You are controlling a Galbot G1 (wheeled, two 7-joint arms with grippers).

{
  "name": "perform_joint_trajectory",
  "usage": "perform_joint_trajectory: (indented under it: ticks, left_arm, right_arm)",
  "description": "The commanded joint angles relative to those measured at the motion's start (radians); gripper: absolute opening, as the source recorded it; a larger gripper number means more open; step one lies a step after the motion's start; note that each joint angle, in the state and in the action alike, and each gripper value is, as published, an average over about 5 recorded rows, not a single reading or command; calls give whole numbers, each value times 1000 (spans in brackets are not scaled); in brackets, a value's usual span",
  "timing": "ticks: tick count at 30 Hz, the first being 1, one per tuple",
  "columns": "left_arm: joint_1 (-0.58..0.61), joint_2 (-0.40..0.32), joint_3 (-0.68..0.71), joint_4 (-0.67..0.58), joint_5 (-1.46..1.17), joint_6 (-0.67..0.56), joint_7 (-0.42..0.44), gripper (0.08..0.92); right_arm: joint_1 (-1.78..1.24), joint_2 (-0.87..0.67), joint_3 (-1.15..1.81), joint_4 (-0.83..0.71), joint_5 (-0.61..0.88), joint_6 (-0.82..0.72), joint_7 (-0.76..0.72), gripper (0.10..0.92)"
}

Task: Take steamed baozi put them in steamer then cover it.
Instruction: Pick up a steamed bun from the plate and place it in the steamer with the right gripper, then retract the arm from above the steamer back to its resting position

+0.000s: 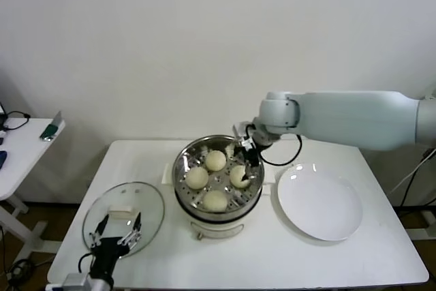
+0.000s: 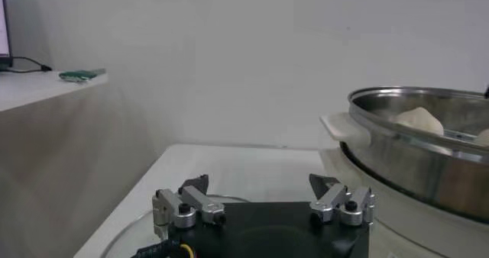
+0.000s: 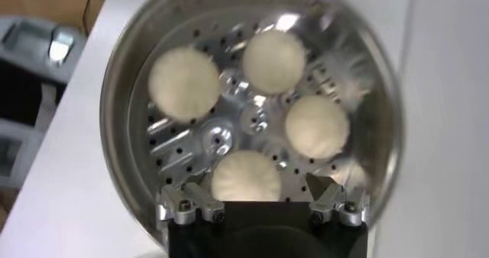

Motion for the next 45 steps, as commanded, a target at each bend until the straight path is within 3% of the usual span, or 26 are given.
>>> perform_joint_trajectory:
  ticks: [1,5,8,13,17,24,34,41,45]
  left_arm:
    - [0,-1,1,0,-2,4,1,823]
    - [-5,4,-2,9,4,-7,1,823]
    - [-12,8,-4,19,24,-20,1,823]
    - [-27,13,-11,28,54,-45,-2,823]
    - [-34,17,-22,30,92,-62,-6,823]
    - [-44,43,-24,38,131,-87,-13,823]
    - [-67,77,-33,62,304,-139,-62,823]
    - [-57,107,-34,65,510,-160,-149,823]
    - [-53,137,-34,68,724,-157,-283,823]
  right_arm:
    - [-162,-207,369,19,212,-55,304,823]
    - [-401,-324,649,56,175,-71,550,823]
    - [-642,-414,913,83,140,-57,656,823]
    - [-1071,-550,1308,115,17,41,704,823]
    - [-1506,-574,1725,144,-80,121,697,823]
    - [-2051,-390,2216,134,-246,387,636,823]
    - [-2369,-79,2411,141,-261,613,641,823]
    - [-2424,44,2371,128,-317,761,641,823]
    - [-2445,89,2320,123,-353,825,644,823]
